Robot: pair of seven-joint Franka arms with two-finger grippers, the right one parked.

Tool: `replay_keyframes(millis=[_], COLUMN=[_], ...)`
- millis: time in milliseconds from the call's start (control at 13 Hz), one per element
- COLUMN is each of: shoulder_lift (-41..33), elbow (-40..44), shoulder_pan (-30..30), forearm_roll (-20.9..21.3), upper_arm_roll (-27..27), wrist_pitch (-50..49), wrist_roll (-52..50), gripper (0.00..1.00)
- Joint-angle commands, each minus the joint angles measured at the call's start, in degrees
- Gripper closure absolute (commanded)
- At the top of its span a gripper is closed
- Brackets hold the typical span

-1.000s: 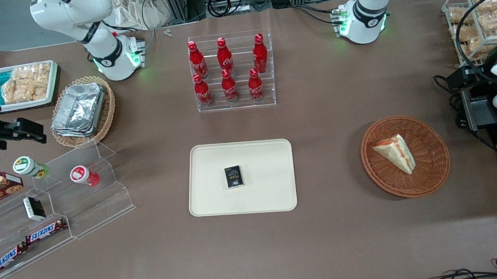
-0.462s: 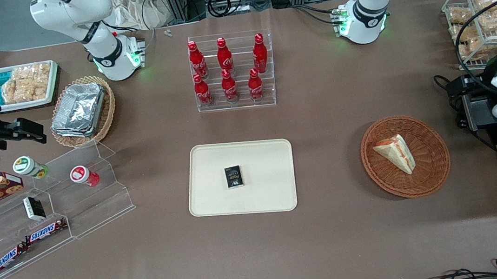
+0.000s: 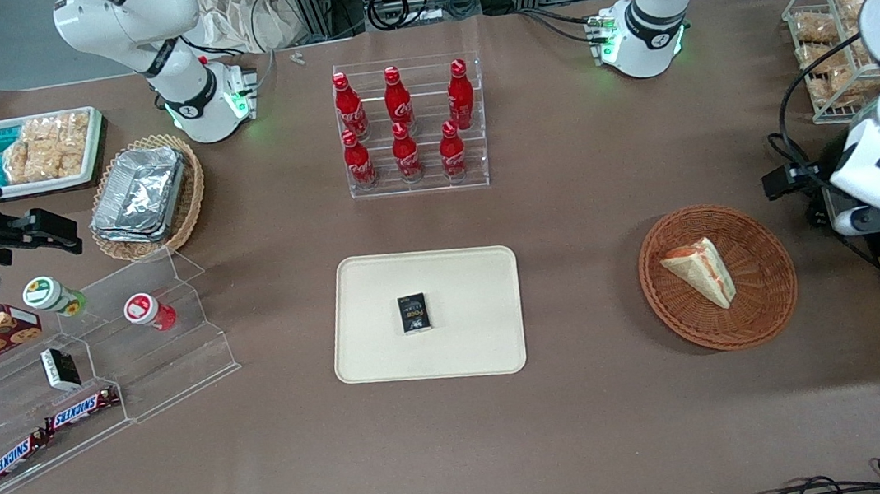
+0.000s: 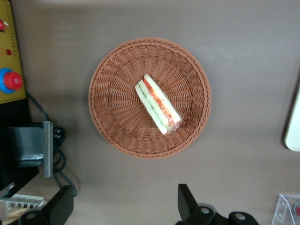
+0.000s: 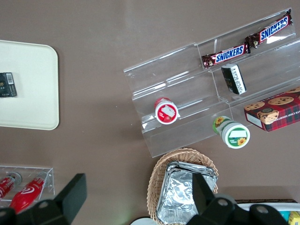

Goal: Place sandwich from basket to tray
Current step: 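Move the left gripper down over the wrapped sandwich in the wicker basket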

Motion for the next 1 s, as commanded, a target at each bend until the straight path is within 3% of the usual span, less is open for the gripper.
replay_keyframes(millis=[0,538,769,923], shoulder_lift=[0.55,7.24,8.30,8.04], elbow=[-6.25,-4.41,-9.05,-14.15], shoulder_pan=[-1.35,-1.27,-0.74,-0.74], forearm_roll=[-0.63,-3.26,-9.40,-9.86], upper_arm_roll=[0.61,-0.18,-0.18,-0.18], wrist_pitch=[6.24,5.13,15.45,23.45], wrist_roll=[-3.49,-4.83,-8.75,-12.98], gripper=[0.00,0.00,0.01,0.02])
